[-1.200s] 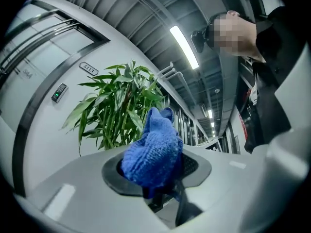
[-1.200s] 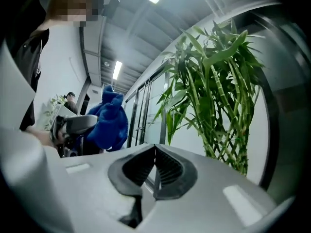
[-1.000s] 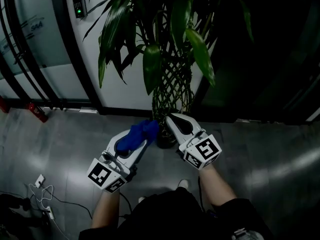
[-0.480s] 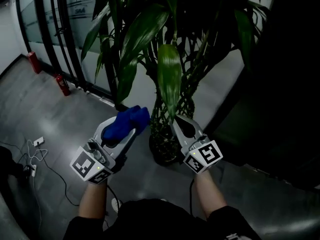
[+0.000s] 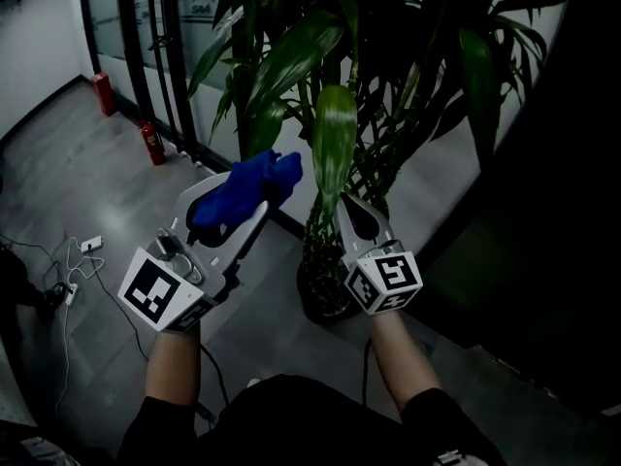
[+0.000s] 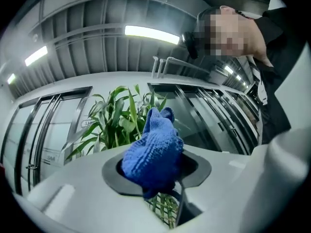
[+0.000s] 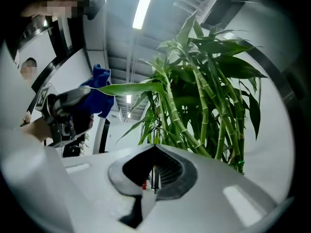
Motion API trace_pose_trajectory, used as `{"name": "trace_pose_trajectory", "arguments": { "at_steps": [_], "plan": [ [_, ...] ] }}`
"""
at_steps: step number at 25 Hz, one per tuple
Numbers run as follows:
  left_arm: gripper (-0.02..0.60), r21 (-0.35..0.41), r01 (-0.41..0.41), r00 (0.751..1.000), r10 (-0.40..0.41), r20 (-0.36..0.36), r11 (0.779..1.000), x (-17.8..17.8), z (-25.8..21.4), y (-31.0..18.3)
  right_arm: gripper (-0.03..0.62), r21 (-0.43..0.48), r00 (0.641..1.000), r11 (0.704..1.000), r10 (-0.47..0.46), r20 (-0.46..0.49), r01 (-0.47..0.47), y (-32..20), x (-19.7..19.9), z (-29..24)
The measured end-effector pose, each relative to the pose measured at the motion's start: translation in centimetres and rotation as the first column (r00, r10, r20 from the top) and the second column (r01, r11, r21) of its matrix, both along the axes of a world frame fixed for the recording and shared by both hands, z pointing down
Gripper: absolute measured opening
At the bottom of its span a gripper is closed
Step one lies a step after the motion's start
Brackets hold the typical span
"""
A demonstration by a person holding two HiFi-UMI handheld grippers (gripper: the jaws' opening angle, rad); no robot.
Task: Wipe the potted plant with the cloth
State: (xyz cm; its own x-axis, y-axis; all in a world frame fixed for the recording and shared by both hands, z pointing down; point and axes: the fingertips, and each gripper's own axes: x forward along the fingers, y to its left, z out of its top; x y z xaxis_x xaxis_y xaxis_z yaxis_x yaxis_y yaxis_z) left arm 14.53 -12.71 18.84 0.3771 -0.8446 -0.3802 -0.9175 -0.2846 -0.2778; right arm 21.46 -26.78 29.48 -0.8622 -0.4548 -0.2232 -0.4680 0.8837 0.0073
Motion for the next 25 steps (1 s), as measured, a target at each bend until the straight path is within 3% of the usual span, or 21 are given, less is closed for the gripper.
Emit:
{"name": "trace_pose_trajectory", "arguments": {
  "at_steps": [5,9,15,21,23,25],
  "plan": [
    [0.155,-0.026,0.088,0.988,-0.084,0.13,0.996,1.6,-4.5,-3.1,0.003,0.041,1.0,0.999,-0.009,0.023,0.008,-0.9,-1.9,-2.9],
    [0.155,-0.004,0.183,0.955,-0.177,0.24,0.983,2.0,-7.6,-6.2,0.003,0.083,0.999,0.996,-0.044,0.015,0.042,-1.1,-3.9,-5.0],
    [0.155,0.008,0.299,0.857,-0.272,0.438,0.954,2.8,-9.0,-10.7,0.003,0.154,0.995,0.983,-0.096,0.005,0.094,-0.8,-3.8,-7.3],
    [0.155,-0.001,0.369,0.712,-0.282,0.643,0.929,4.6,-5.5,-13.1,0.003,0.248,0.996,0.965,-0.08,-0.043,0.089,0.1,-3.7,-7.8],
    [0.155,-0.005,0.368,0.687,-0.269,0.675,0.93,5.1,-4.3,-13.1,0.003,0.251,0.996,0.964,-0.08,-0.045,0.089,0.5,-3.6,-7.8],
    [0.155,-0.026,0.357,0.689,-0.244,0.683,0.934,5.4,-3.3,-13.0,0.003,0.243,0.996,0.966,-0.083,-0.044,0.091,0.9,-3.6,-7.8]
  ]
}}
